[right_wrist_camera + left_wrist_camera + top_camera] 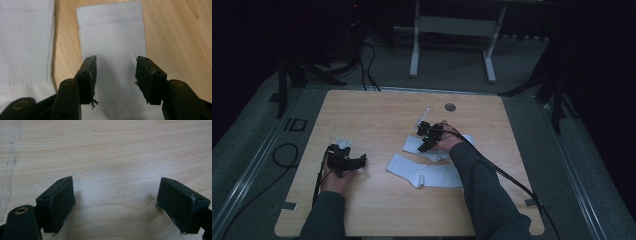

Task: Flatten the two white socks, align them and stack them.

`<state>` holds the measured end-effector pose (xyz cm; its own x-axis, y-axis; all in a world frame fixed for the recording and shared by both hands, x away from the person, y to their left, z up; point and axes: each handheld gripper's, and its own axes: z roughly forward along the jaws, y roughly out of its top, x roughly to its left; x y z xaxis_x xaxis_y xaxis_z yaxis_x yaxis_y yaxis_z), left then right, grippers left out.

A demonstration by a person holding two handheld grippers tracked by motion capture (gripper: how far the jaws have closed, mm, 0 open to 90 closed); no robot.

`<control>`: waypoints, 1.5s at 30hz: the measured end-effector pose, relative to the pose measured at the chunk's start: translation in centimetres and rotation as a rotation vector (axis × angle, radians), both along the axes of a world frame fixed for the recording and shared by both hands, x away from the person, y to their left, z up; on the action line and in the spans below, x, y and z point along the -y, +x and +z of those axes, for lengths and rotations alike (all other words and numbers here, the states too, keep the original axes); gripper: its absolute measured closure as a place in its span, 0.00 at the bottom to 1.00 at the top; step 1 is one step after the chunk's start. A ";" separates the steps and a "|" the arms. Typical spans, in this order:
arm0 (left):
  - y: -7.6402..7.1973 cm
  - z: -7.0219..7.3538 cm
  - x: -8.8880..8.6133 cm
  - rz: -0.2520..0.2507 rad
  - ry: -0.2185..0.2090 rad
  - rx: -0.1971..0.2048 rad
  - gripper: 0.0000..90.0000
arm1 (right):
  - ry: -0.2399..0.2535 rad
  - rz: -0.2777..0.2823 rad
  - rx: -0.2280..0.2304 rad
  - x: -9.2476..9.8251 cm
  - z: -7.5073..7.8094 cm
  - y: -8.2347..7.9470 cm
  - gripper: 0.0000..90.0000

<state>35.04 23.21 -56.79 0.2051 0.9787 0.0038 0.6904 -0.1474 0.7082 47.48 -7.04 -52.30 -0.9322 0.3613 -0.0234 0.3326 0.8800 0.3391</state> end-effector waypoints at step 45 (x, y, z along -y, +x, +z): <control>0.0 0.0 0.0 -0.004 0.001 0.000 0.16 | 0.143 -0.118 0.092 5.5 6.6 -2.2 0.92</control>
